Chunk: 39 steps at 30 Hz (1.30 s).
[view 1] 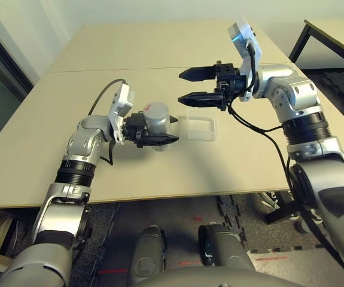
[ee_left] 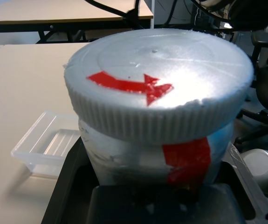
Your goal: Pour the medicine from the bottle into the box.
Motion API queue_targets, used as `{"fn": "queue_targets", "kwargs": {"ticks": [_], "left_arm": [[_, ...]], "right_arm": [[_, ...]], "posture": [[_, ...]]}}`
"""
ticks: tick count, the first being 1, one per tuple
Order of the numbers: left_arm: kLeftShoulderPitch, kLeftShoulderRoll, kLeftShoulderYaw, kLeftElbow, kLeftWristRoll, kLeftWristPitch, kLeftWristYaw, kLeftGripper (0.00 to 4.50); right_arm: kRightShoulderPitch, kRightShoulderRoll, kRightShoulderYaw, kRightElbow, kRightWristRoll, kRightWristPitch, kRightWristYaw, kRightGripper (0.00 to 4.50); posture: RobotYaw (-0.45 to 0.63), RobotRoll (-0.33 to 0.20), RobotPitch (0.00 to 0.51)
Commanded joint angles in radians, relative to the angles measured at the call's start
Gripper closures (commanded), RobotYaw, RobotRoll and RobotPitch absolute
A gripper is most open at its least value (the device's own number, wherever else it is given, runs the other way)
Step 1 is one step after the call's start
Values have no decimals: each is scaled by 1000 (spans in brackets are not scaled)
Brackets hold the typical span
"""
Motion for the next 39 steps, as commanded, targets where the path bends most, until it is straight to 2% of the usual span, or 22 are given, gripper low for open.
{"fn": "queue_targets", "kwargs": {"ticks": [1, 22, 39], "left_arm": [[-7, 7, -4, 6, 10, -8, -11, 1714], [-17, -3, -11, 7, 12, -8, -8, 1714], [2, -3, -10, -25, 6, 4, -3, 1714]], "right_arm": [[12, 24, 34, -39, 1, 9, -11, 0], [4, 132, 102, -5, -44, -47, -42, 0], [-21, 198, 111, 132, -106, -146, -94, 0]], "posture": [[-65, 0, 44], [-67, 0, 43], [-49, 0, 39]]}}
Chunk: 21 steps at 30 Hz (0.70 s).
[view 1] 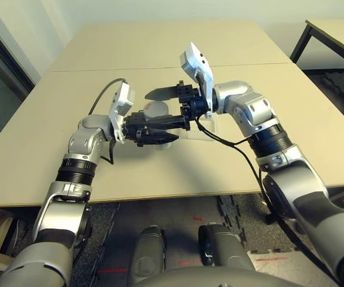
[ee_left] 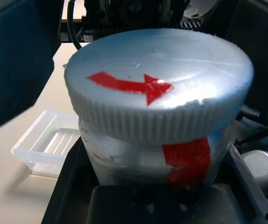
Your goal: Pour the medicine from the bottle into the box.
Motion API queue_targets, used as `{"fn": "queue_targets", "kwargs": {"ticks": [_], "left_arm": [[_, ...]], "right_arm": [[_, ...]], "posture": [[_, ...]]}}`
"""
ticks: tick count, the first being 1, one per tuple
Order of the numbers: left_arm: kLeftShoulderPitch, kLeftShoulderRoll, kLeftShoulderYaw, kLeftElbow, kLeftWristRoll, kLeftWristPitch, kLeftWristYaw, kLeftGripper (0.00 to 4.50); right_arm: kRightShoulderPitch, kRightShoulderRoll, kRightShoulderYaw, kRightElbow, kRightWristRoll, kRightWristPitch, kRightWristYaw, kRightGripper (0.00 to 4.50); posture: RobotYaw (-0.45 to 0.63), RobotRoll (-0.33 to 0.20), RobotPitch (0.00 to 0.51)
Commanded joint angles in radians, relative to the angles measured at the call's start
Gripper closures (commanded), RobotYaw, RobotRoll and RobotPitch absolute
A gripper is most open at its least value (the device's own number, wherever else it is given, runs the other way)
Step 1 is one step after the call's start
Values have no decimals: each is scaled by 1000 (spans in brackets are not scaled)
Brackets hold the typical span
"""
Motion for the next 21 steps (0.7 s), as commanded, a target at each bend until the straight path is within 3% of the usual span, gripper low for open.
{"fn": "queue_targets", "kwargs": {"ticks": [1, 21], "left_arm": [[7, 4, -9, -26, 6, 6, -1, 1714], [-9, 1, -13, 0, 11, -4, -8, 1714]], "right_arm": [[-17, 7, -2, 23, -13, -18, -6, 0], [9, -118, -60, -63, 53, 51, 22, 0]], "posture": [[-49, 0, 39], [-73, 0, 38]]}}
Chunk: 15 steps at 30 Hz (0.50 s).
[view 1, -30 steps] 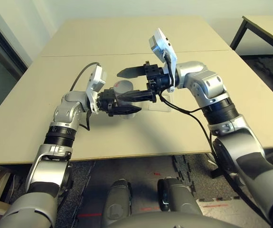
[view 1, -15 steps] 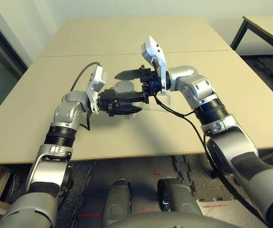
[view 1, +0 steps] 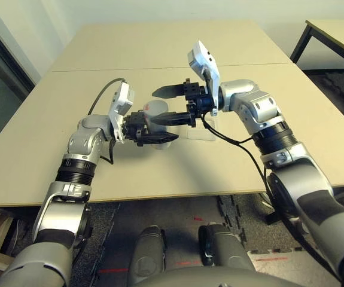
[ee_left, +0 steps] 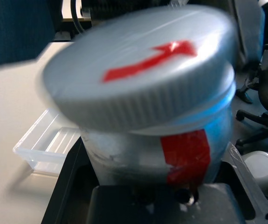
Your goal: Pour the medicine from the bottle into the box.
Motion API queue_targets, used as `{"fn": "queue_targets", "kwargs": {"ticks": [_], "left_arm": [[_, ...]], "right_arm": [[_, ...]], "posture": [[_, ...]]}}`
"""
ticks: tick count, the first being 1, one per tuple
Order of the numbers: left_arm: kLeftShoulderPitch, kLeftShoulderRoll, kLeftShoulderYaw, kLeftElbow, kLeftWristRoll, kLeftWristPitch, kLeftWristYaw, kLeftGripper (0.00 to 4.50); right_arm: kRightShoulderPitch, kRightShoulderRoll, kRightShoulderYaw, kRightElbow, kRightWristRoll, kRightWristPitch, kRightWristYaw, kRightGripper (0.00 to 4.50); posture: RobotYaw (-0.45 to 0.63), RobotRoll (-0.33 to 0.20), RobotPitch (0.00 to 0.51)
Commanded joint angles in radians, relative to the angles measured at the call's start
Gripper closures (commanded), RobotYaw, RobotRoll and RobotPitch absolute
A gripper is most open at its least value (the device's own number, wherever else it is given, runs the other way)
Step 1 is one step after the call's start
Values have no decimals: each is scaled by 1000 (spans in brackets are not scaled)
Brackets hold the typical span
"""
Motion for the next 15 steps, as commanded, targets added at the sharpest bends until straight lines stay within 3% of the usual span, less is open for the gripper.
{"fn": "queue_targets", "kwargs": {"ticks": [1, 15], "left_arm": [[-10, 0, -13, -2, 11, -7, -14, 1714], [-11, 6, -6, 5, 12, -9, -17, 1714]], "right_arm": [[13, -30, -27, -37, 15, 25, 1, 0], [33, -43, -28, -75, 43, 56, -5, 0]], "posture": [[-73, 0, 38], [-67, 0, 38]]}}
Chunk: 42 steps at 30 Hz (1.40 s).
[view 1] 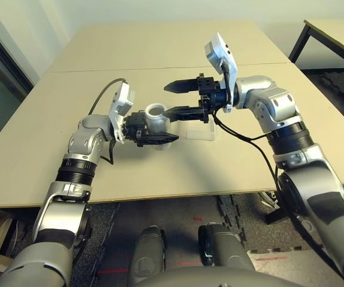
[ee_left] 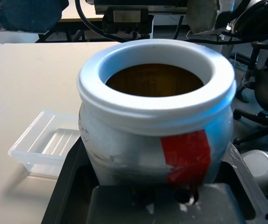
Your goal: Pour the medicine from the bottle into the box.
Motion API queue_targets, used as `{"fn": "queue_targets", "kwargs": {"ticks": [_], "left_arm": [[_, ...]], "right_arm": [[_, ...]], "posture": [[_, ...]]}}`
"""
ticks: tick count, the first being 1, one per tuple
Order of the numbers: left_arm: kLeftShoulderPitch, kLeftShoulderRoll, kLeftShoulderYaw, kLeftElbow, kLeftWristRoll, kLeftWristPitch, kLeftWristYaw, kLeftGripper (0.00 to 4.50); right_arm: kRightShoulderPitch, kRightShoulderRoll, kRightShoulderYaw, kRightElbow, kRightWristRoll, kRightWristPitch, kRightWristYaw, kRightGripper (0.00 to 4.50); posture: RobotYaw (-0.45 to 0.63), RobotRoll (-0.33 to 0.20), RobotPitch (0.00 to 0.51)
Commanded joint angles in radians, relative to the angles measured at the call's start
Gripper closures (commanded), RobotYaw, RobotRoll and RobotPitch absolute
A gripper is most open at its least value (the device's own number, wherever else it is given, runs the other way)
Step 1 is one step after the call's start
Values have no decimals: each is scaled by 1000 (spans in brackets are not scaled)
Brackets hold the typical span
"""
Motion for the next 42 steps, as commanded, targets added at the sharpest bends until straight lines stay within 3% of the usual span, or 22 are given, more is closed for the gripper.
{"fn": "queue_targets", "kwargs": {"ticks": [1, 11, 22, 36, 42], "left_arm": [[-10, 7, -6, 2, 12, -7, -8, 1714], [-12, 15, -1, 14, 15, -16, -5, 1714], [-29, 15, -3, 71, 56, -64, 17, 1714], [-88, -9, -7, 224, 156, -206, 88, 1714], [-155, -7, -16, 362, 233, -297, 146, 1714]], "right_arm": [[1, 2, -16, -4, 10, 3, -5, 0], [7, -8, -23, 35, -7, -27, -19, 0], [46, -95, -50, 73, -32, -66, -23, 0], [156, -258, -80, 69, -70, -114, -20, 0], [174, -294, -97, 90, -87, -144, -31, 0]], "posture": [[-67, 0, 38], [-68, 0, 32], [-77, 0, 35], [-97, 0, 35], [-111, 0, 62]]}}
